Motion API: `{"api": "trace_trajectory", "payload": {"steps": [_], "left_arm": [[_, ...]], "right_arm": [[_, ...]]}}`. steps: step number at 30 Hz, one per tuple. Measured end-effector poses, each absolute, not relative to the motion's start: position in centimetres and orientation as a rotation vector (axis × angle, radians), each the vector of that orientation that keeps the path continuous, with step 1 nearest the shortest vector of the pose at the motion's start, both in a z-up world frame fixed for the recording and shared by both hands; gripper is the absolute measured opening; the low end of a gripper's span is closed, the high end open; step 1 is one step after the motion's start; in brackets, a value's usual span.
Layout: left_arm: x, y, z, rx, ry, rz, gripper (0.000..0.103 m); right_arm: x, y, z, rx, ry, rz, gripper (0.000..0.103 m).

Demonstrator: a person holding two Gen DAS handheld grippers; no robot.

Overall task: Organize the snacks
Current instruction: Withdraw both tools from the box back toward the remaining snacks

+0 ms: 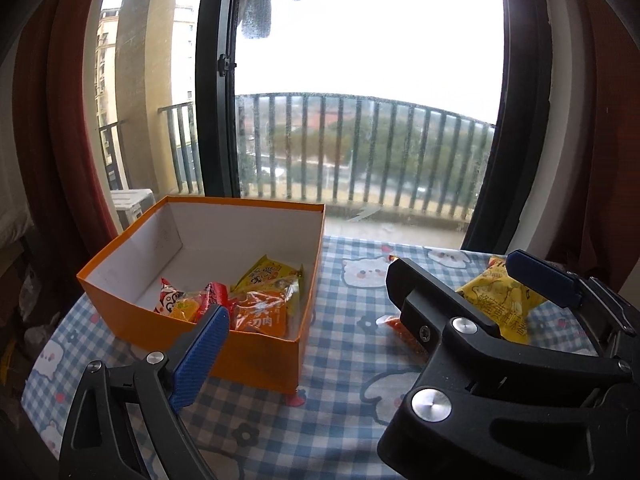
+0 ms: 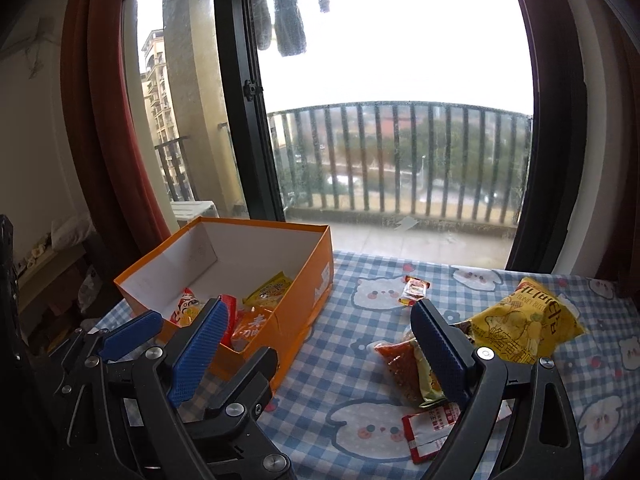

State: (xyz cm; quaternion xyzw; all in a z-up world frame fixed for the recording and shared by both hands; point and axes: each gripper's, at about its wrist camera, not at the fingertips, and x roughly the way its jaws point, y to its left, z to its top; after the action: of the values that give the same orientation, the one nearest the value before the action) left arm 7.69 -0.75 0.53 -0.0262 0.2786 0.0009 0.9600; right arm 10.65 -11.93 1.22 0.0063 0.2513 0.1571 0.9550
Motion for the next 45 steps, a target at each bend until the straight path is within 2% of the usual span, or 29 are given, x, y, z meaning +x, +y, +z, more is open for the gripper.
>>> {"api": "trace_trajectory", "payload": {"steps": [23, 45], "left_arm": [[6.8, -9.6, -2.4, -0.026, 0.591, -0.145, 0.101], [11.5, -14.2, -7.5, 0.092, 0.717, -0.132, 0.100]], "right_arm": [[7.7, -21.0, -0.8, -0.002, 0.512, 0.206, 0.095], [12.8, -25.7, -7.1, 0.022, 0.646, 0.196, 0.095]]}}
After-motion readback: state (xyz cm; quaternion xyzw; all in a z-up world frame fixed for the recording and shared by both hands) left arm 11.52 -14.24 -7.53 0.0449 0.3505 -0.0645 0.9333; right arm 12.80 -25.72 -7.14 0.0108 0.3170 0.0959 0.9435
